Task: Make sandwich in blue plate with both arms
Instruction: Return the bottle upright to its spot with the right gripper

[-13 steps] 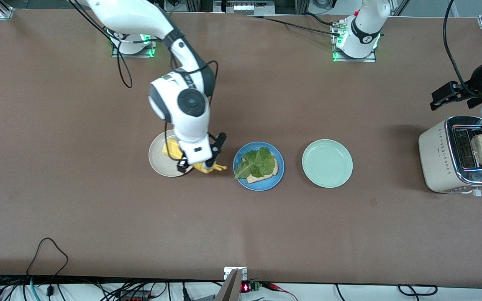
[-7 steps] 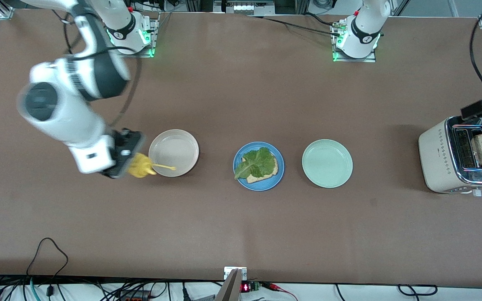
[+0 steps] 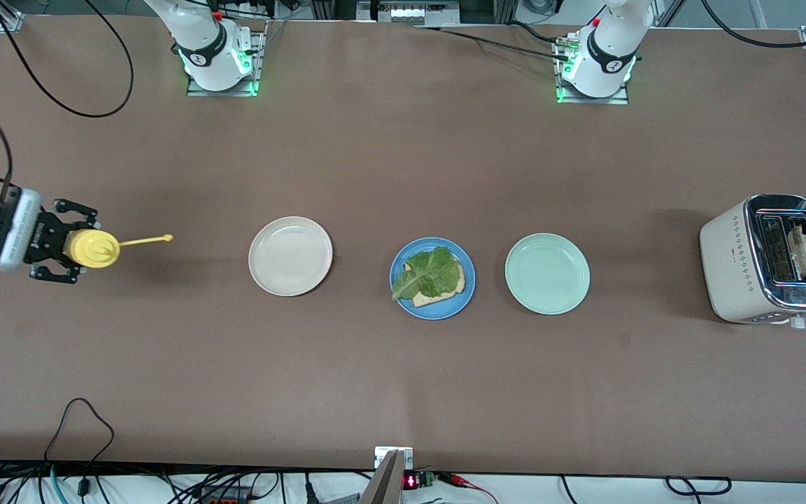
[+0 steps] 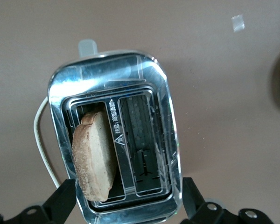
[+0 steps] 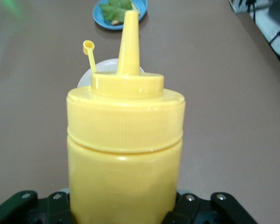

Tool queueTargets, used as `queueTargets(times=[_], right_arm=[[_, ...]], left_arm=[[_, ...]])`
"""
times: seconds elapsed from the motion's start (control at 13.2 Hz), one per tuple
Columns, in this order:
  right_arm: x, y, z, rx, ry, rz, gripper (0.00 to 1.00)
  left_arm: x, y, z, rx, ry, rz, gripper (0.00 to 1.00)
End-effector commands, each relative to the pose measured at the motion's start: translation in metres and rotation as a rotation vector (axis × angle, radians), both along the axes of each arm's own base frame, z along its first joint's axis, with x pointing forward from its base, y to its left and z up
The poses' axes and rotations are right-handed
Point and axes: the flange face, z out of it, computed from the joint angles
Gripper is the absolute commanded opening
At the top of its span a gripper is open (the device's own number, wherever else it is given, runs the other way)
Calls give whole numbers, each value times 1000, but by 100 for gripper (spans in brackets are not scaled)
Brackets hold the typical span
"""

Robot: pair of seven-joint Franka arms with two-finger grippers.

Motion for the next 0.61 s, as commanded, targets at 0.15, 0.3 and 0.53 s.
queueTargets(times=[0.15,0.3,0.53], right_arm=[[-37,-86,-102,324,-140,97,0],[-57,-113,-155,443,-182,97,0],[-77,-136,-205,585,-225,68,0]], left_arm=[[7,19,-16,23,1,-101,91],[6,27,-27,20,6,-94,90],[4,34,-37,5,11,-117,78]])
